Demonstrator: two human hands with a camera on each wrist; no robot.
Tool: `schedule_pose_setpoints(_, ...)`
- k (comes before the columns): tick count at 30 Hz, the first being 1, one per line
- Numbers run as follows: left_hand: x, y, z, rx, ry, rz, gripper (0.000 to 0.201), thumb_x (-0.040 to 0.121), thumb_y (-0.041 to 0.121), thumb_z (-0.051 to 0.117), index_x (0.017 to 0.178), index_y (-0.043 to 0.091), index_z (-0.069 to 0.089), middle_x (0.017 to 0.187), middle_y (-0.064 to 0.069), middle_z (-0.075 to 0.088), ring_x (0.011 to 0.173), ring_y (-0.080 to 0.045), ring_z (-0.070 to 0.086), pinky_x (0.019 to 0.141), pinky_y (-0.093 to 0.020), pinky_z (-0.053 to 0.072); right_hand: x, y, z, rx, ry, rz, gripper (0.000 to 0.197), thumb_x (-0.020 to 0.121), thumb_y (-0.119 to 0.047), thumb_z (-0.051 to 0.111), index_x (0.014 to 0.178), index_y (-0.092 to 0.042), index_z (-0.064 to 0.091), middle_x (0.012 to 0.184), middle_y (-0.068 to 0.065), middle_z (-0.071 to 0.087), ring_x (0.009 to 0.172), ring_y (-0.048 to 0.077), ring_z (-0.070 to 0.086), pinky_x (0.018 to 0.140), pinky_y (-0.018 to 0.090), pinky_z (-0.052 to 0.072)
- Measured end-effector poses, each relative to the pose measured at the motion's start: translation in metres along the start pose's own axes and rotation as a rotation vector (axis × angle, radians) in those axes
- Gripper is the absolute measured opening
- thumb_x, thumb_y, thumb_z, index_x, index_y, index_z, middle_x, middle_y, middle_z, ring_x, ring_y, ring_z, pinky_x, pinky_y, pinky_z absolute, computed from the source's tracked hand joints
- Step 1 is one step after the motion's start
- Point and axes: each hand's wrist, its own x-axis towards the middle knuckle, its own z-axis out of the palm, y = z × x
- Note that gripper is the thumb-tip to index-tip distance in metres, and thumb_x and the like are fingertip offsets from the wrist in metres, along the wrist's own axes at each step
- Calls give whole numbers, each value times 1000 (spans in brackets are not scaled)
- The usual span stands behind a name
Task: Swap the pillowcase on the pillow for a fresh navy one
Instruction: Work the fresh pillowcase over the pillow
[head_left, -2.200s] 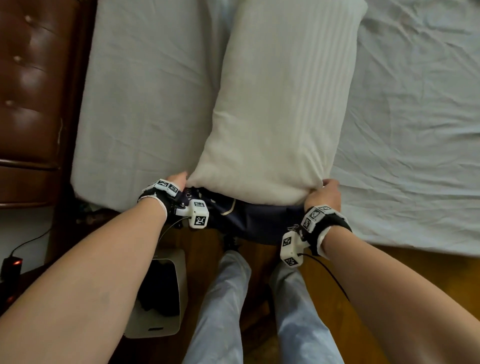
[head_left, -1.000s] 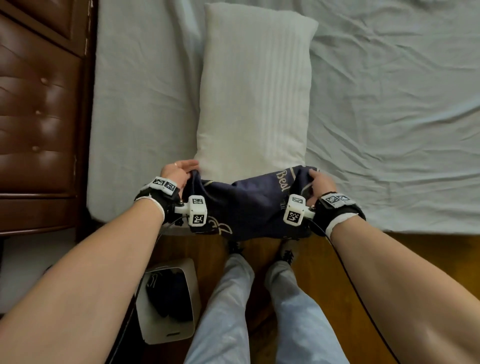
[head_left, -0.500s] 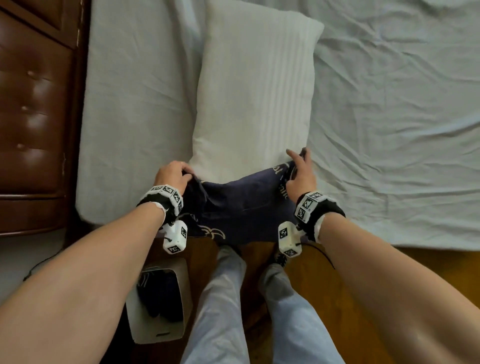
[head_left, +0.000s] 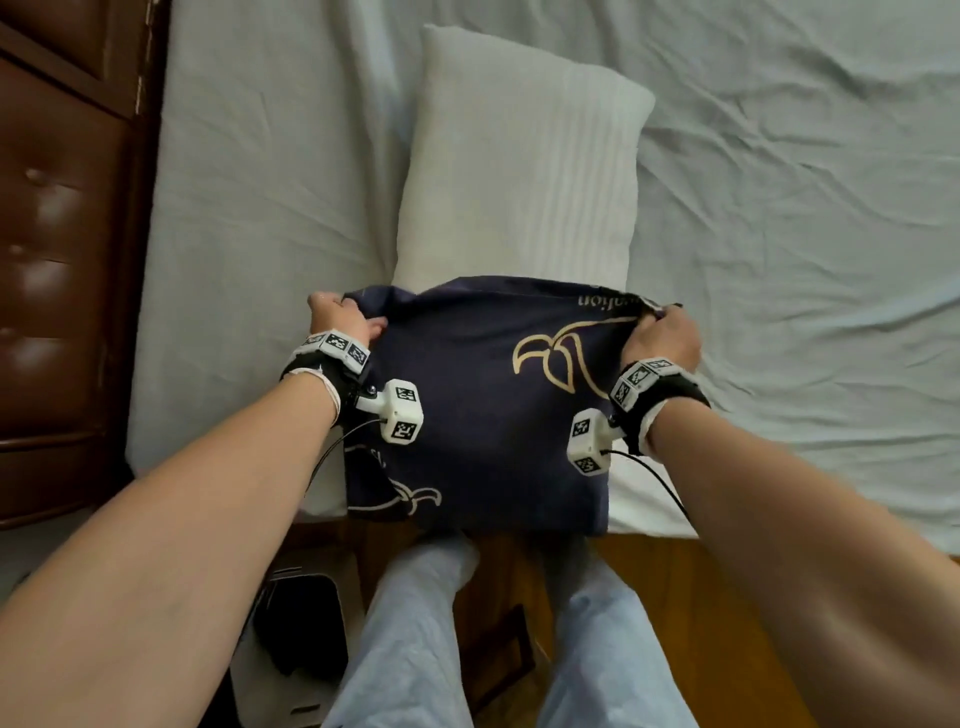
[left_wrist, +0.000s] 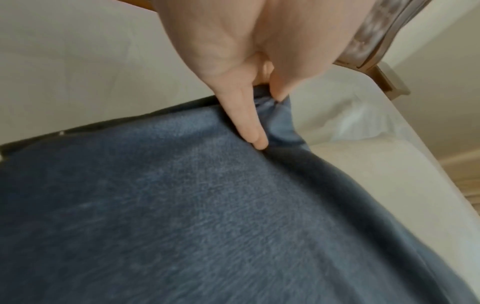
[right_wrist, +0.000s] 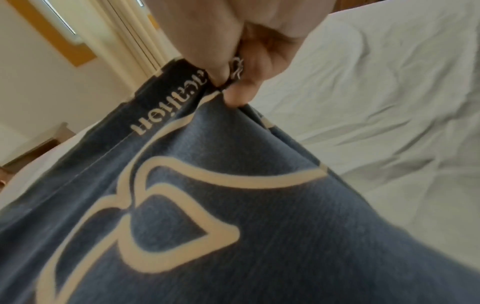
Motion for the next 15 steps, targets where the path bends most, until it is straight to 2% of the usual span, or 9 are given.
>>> schedule_pose_setpoints(2,-4,3,8,205,-104,153,48,87,-8,43,128,17,40,127,-14,56,90,-21,63,81,-32,51,9,-10,4,142,-79,-53,30,97,-16,45,121,-6,59,125,19,60,116,36,55,86,32,41)
schedule_pose_setpoints(4,-14,2,22,396,-265,260,82,79,-15,48,148,23,29,145,-5,41,124,-20,50,107,-30,40,5,-7,13,253,-250,-173,62,88,-3,51,147,-13,37,150,19,37,136,31,38,100,19,31)
schedule_pose_setpoints(5,-19,0,28,480,-297,286,88,77,-14,51,151,26,25,153,-4,30,134,-21,41,113,-32,34,1,-1,17,264,-301,-222,78,82,2,53,153,-14,25,155,18,26,141,29,30,100,14,25)
schedule_pose_setpoints(6,-25,-1,33,571,-284,314,89,76,-8,57,151,27,27,156,-4,20,136,-22,38,115,-32,31,-2,4,19,266,-309,-243,86,79,4,55,155,-14,20,157,16,23,141,27,29,100,13,24)
schedule_pose_setpoints(8,-32,-2,43,687,-198,332,83,75,6,66,148,29,32,156,-5,12,127,-29,47,110,-33,37,-1,14,23,247,-303,-167,82,77,-3,62,151,-12,28,152,13,34,135,29,41,105,28,35)
schedule_pose_setpoints(9,-35,0,49,718,-167,323,79,77,11,68,147,28,34,156,-7,10,121,-31,52,107,-32,40,1,18,26,220,-327,-116,76,77,-11,66,147,-11,35,146,14,41,129,31,47,105,35,41)
schedule_pose_setpoints(10,-36,2,55,745,-143,321,75,79,15,68,146,26,36,156,-10,10,116,-33,54,106,-31,40,4,20,28,196,-364,-76,70,79,-18,69,142,-11,40,142,14,46,125,32,52,101,39,45)
schedule_pose_setpoints(13,-31,18,64,724,-30,355,56,84,23,68,137,22,50,146,-12,23,108,-32,57,101,-31,42,16,16,35,212,-445,-57,62,83,-34,68,137,-15,45,134,9,55,118,30,57,94,35,45)
schedule_pose_setpoints(15,-23,28,66,621,113,421,40,85,10,61,123,19,61,133,-9,34,99,-30,59,92,-27,44,23,7,37,227,-418,-104,62,82,-38,65,138,-19,45,133,7,57,119,29,57,98,39,47)
